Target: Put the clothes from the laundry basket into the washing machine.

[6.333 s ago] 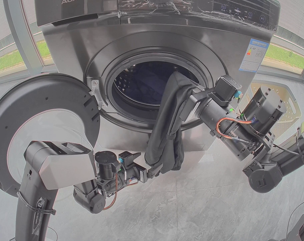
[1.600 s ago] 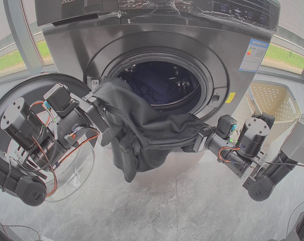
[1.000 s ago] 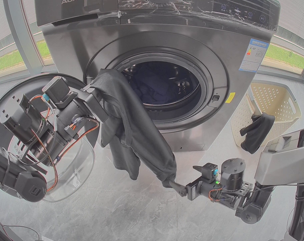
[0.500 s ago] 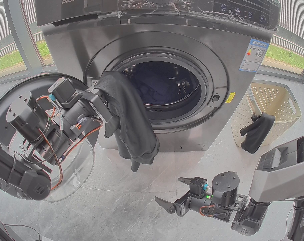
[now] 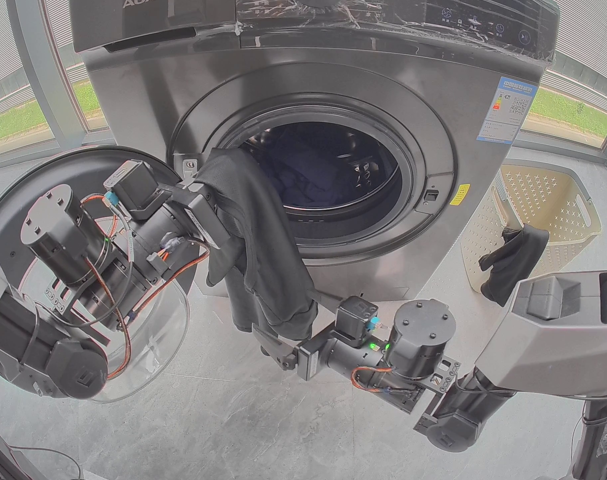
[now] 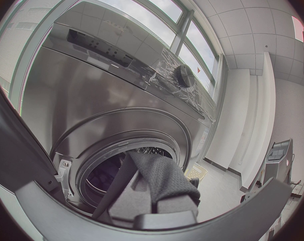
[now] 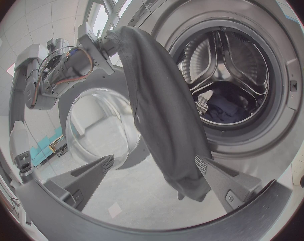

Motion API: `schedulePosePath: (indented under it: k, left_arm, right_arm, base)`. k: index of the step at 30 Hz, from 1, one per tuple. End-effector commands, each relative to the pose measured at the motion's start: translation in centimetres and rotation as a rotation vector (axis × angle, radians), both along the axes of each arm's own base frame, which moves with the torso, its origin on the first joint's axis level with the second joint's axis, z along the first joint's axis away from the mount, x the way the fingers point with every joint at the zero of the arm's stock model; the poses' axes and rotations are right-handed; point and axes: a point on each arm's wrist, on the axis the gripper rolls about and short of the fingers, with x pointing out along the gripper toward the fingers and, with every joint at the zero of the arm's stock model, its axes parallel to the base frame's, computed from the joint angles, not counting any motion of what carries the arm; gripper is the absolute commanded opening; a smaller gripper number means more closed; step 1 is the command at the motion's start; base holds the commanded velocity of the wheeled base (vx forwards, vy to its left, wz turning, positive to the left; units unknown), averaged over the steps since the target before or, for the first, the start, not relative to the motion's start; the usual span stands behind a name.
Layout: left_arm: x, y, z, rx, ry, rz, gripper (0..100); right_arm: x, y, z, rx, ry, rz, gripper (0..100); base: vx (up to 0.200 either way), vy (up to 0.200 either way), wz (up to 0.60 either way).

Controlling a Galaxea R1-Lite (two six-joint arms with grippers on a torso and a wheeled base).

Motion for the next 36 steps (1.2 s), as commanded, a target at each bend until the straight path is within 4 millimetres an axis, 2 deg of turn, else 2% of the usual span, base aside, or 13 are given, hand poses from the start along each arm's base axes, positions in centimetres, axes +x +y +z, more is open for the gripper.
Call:
schedulePosePath:
  k: [1,4,9,14,15,19,23,26,28,29,30,33,36]
  left_arm:
    - [0.1,0.0,-0.1,0.001,0.004,0.001,0]
    - [0.1,0.0,-0.1,0.001,0.004,0.001,0]
    - [0.1,-0.1,-0.1,-0.001,0.000,-0.001,0]
    - [0.0,0.0,0.0,-0.003,-0.004,0.001,0]
    - [0.0,0.0,0.0,-0.002,-0.003,0.001,0]
    - [0.1,0.0,0.0,-0.002,-0.002,0.001,0]
    - [0.1,0.1,-0.2,0.001,0.004,0.004,0]
    - [0.1,0.2,-0.3,0.004,0.009,0.008,0]
    - [0.1,0.3,-0.4,0.004,0.011,0.008,0]
    - [0.2,0.5,-0.5,0.007,0.015,0.015,0]
    - [0.3,0.6,-0.5,0.008,0.014,0.021,0]
    - [0.3,0.7,-0.7,0.013,0.023,0.022,0]
    - [0.2,0.8,-0.9,0.017,0.030,0.024,0]
  right_arm:
    - [1.4,1.6,-0.8,0.019,-0.023,-0.001,100]
    - [2.2,2.2,-0.2,0.044,-0.049,-0.012,100]
    - [4.5,2.2,-0.6,0.033,-0.071,-0.055,100]
    - [5.5,2.4,-0.8,0.044,-0.082,-0.075,100]
    - [5.5,2.3,-0.8,0.044,-0.082,-0.076,0]
    - [5.6,2.1,-0.3,0.053,-0.090,-0.084,0]
    - [5.4,1.0,1.1,0.064,-0.100,-0.107,0]
    - [4.5,-0.8,3.2,0.075,-0.113,-0.126,0]
    - [4.3,-1.4,3.9,0.076,-0.118,-0.134,0]
    - [3.9,-3.0,5.1,0.075,-0.121,-0.157,0]
    - [3.7,-3.7,5.6,0.072,-0.121,-0.168,0]
    - [3.3,-5.7,6.7,0.068,-0.133,-0.194,0]
    - [3.0,-6.5,7.3,0.078,-0.144,-0.206,0]
  base:
    - [0.000,0.000,0.00]
    - [0.000,0.000,0.00]
    - [0.000,0.000,0.00]
    - [0.000,0.000,0.00]
    - [0.000,0.000,0.00]
    - [0.000,0.000,0.00]
    - [0.000,0.000,0.00]
    - [0.000,0.000,0.00]
    - [0.000,0.000,0.00]
    - [0.000,0.000,0.00]
    - [0.000,0.000,0.00]
    - [0.000,0.000,0.00]
    - [0.000,0.000,0.00]
